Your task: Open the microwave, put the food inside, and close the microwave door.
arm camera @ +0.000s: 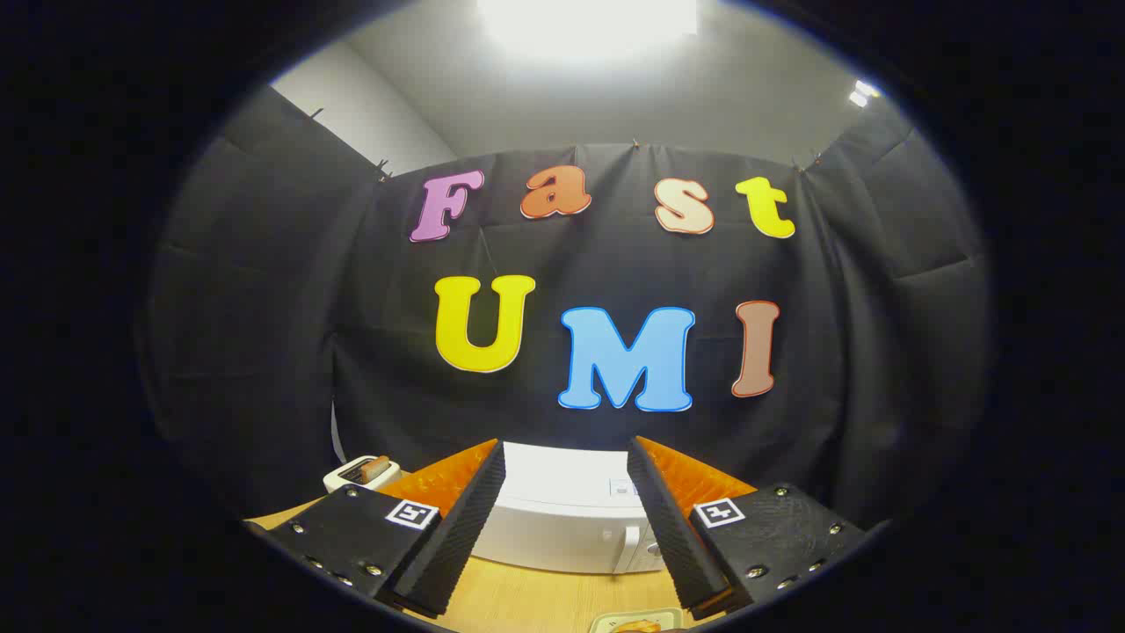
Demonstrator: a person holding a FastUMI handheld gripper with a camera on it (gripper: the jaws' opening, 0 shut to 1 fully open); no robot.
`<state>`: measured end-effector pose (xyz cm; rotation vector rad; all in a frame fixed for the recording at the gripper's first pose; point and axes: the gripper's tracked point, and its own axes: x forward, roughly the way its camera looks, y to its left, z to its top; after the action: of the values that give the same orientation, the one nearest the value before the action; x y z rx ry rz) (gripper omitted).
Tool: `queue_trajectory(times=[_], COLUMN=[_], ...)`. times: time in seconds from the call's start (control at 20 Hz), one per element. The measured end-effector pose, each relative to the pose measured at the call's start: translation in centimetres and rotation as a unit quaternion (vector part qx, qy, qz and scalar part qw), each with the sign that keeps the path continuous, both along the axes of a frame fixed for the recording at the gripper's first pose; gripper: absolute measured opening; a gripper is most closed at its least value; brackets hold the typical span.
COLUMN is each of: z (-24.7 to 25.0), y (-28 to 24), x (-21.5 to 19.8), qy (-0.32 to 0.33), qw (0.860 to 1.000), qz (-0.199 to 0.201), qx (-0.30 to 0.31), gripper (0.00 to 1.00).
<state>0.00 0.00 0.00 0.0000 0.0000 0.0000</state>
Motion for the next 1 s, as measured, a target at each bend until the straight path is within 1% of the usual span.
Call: queue_trajectory(times=[0.1, 0.2, 0.45, 0.7, 1.0], z=[-0.1, 0.0, -0.2, -0.3, -2.4], y=[-0.4, -1.0, -1.3, -1.6, -1.5], x=[0.5, 1.1, 1.5, 2.0, 2.8], qy=[0.009, 0.004, -0.001, -0.017, -0.019], qw=[1.000, 1.000, 1.000, 0.999, 0.999], qz=[-0.003, -0.014, -0.018, -0.027, -0.028], qx=[0.003, 0.000, 0.002, -0.018, -0.026], gripper=[0.90, 0.90, 0.90, 0.91, 0.90])
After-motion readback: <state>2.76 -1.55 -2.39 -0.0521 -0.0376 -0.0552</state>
